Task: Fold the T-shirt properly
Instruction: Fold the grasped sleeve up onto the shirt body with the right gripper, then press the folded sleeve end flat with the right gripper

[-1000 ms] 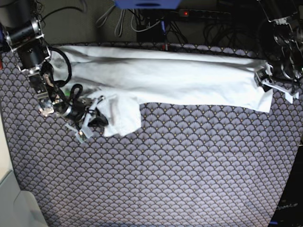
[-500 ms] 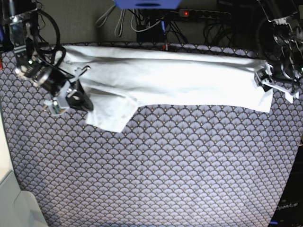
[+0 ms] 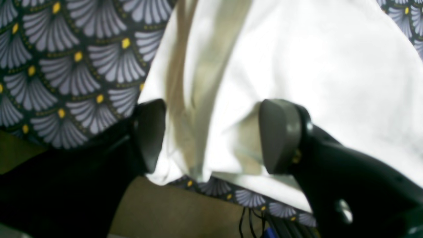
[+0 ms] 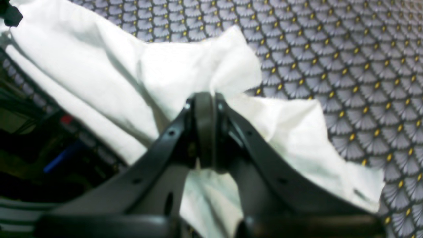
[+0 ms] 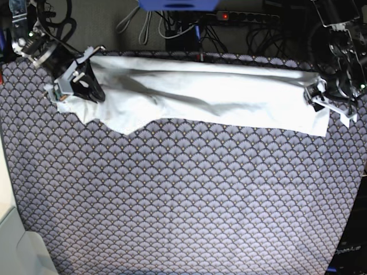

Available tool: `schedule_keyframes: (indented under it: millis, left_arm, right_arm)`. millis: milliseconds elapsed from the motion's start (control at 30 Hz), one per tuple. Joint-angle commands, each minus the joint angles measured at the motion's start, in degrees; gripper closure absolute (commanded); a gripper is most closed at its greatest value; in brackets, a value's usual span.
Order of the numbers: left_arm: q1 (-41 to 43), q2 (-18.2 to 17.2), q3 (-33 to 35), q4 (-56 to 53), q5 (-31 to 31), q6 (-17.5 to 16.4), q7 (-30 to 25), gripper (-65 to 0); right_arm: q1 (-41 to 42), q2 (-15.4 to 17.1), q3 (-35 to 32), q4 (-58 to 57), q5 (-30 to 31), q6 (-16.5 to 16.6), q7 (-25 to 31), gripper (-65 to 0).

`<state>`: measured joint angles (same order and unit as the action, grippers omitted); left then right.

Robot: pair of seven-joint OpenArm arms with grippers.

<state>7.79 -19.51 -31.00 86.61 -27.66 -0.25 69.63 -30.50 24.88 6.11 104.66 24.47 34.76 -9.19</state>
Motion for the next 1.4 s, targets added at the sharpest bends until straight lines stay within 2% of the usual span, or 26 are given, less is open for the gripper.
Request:
schedule_keyframes:
  millis: [0,367,800,867,967,1200,1367]
  left_arm:
    - [-0.45,-1.02,-0.16,0.82,-0.34,-0.14,-0.22,-43.8]
    - [-0.45,-1.11,-0.16,0.82,-0.34,-0.14,-0.22,-43.8]
    - [-0.1,-1.11,-0.16,0.82,-0.34,-0.14,-0.22,-43.8]
    - [-0.1,-1.11,-0.16,0.82,-0.34,-0.14,-0.22,-43.9]
    - [-0.01,-1.11,-0.16,0.82,-0.34,-0.14,-0.22,-43.9]
    - [0.08,-1.81,-0.16,0.82,-0.52,-0.14,-0.22,-43.9]
    - [0.08,-1.81,-0.16,0.82,-0.34,-0.14,-0.22,-43.9]
  right_arm:
    - [0.04,0.65,0.44,0.44,1.07,0.36,1.5,0.0]
    - [-0.05,0.57,0.18,-7.39,1.07,0.36,1.67,0.0]
    - [-0.05,0.57,0.09,-8.97,1.07,0.36,1.23,0.0]
    - [-0.05,0.57,0.09,-8.97,1.07,0.36,1.15,-1.6]
    - [-0.05,0.57,0.26,-8.97,1.07,0.36,-0.52,-4.5]
    - [0.48,0.57,0.26,-8.53,1.07,0.36,-7.38,-4.4]
    - [0.48,0.57,0.26,-8.53,1.07,0.36,-8.0,-4.8]
